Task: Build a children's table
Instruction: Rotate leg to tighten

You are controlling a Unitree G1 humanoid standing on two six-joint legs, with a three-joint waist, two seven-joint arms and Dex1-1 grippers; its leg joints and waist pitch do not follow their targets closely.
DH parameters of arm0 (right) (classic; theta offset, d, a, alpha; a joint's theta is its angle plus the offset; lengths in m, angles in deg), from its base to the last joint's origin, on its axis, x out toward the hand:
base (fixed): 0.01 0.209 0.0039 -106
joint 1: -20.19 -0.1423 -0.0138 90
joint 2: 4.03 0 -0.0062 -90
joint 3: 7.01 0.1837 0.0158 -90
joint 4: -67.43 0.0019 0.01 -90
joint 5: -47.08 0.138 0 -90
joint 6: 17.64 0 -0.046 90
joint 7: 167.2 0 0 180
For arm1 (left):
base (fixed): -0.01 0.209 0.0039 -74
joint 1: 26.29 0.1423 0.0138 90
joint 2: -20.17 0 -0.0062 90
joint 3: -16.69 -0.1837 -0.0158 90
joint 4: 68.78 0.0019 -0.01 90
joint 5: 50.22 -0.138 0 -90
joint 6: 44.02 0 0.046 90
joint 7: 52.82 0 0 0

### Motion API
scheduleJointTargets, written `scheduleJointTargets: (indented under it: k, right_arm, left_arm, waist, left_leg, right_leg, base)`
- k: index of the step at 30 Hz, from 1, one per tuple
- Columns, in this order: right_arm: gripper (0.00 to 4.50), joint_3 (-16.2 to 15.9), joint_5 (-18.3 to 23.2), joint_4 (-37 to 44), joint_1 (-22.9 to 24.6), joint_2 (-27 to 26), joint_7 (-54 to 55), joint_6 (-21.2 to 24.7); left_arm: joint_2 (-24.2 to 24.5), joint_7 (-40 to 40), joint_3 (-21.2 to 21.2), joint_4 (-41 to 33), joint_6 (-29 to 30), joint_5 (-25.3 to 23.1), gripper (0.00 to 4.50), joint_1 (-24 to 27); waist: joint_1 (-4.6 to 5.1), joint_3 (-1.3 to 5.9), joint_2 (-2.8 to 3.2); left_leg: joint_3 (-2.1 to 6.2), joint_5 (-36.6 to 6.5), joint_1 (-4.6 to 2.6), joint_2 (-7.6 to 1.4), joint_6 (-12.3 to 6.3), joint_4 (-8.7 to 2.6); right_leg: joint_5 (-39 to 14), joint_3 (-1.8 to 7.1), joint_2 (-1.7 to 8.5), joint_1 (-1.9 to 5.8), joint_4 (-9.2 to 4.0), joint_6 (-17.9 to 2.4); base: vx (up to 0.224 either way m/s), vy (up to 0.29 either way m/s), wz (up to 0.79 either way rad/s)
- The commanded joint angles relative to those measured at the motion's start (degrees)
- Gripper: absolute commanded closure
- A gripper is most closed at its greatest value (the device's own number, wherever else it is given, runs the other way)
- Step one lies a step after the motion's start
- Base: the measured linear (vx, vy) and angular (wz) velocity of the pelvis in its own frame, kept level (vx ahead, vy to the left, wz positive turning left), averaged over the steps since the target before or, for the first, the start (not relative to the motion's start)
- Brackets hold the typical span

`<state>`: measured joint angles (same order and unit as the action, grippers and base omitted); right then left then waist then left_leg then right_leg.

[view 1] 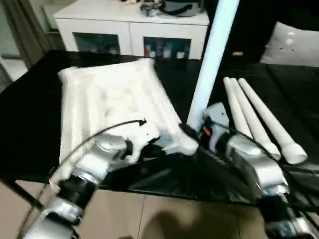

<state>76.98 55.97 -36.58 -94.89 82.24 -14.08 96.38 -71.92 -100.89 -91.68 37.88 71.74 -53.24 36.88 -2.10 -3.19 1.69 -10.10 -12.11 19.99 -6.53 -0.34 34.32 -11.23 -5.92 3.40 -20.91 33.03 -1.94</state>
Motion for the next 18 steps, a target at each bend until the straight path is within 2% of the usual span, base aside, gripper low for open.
scheduleJointTargets:
  k: [1,3,4,6,9,11,15,17,18]
  right_arm:
    - [2.62,-1.0,-2.2,-9.8,0.3,-1.2,4.1,5.3]
    - [2.62,-0.8,-2.0,-11.4,-0.9,-2.1,4.7,5.8]
    - [2.62,-0.9,-2.3,-11.6,-1.2,-2.5,4.9,6.3]
    - [2.62,-0.8,-2.5,-11.8,-1.4,-3.0,5.4,7.0]
    - [2.62,0.1,-2.4,-12.8,-1.9,-3.6,6.5,7.6]
    - [2.62,0.3,-2.3,-13.3,-2.1,-3.6,6.6,7.5]
    - [2.62,-0.2,-2.7,-14.1,-2.5,-3.4,6.5,6.4]
    - [1.92,0.0,-2.8,-14.1,-2.5,-3.6,6.2,5.1]
    - [1.92,0.2,-2.6,-14.1,-2.5,-3.8,6.1,4.6]
  left_arm:
    - [-2.6,2.1,-1.7,-4.0,2.9,-0.4,4.5,0.4]
    - [-3.6,2.5,-2.3,-5.7,4.3,-0.2,4.5,0.7]
    - [-3.7,2.7,-2.5,-6.3,5.0,-0.2,4.5,0.7]
    - [-3.5,3.0,-2.6,-6.5,5.5,-0.4,4.5,0.7]
    - [-2.6,3.8,-2.5,-6.9,6.3,-1.1,4.5,0.5]
    - [-2.2,4.1,-2.2,-6.6,6.1,-1.5,4.5,0.3]
    - [-1.9,4.9,-1.8,-6.1,5.5,-2.0,4.5,-0.2]
    - [-1.6,5.3,-1.6,-5.4,5.0,-2.1,4.5,-0.6]
    - [-1.4,5.4,-1.6,-5.1,4.7,-2.1,4.5,-0.8]
  waist:
    - [0.2,1.47,-0.18]
    - [0.4,1.49,-0.18]
    - [0.2,1.53,-0.49]
    - [0.08,1.37,-0.71]
    - [0.19,1.49,-0.58]
    - [0.29,1.4,-0.51]
    - [0.52,1.23,-0.41]
    - [0.59,1.31,-0.09]
    - [0.64,1.27,-0.05]
  left_leg:
    - [5.45,-31.0,-0.76,-7.51,4.12,-5.9]
    - [5.35,-31.3,-0.7,-7.47,4.34,-5.86]
    - [5.19,-31.0,-0.91,-7.36,4.05,-5.71]
    - [5.13,-30.2,-0.78,-7.29,3.53,-5.73]
    - [5.27,-30.8,-0.72,-7.4,3.87,-5.94]
    - [5.35,-31.9,-0.87,-7.29,4.11,-5.89]
    - [5.39,-35.0,-1.68,-6.93,4.2,-5.51]
    - [5.56,-36.4,-1.73,-7.04,4.55,-5.72]
    - [5.65,-36.9,-1.64,-7.15,4.7,-5.92]
  right_leg:
    - [-37.3,4.28,8.25,0.1,-6.47,-3.3]
    - [-36.2,4.57,8.41,-0.02,-6.37,-4.0]
    - [-36.6,4.69,8.57,-0.24,-6.54,-3.9]
    - [-37.6,4.81,8.66,-0.25,-6.81,-3.6]
    - [-37.5,4.74,8.45,-0.23,-6.65,-3.2]
    - [-38.7,4.59,8.45,-0.4,-6.84,-2.8]
    - [-42.3,3.97,8.15,-1.1,-7.66,-1.2]
    - [-41.0,3.64,7.95,-0.98,-7.69,-0.8]
    - [-40.3,3.57,7.87,-0.88,-7.6,-0.9]
  base:
    - [0.0,0.0,0.0]
    - [0.0,0.0,0.0]
    - [0.0,0.0,0.0]
    - [0.0,0.0,0.0]
    - [0.0,0.0,0.0]
    - [0.0,0.0,0.0]
    - [0.0,0.0,0.0]
    - [0.0,0.0,0.0]
    - [0.0,0.0,0.0]
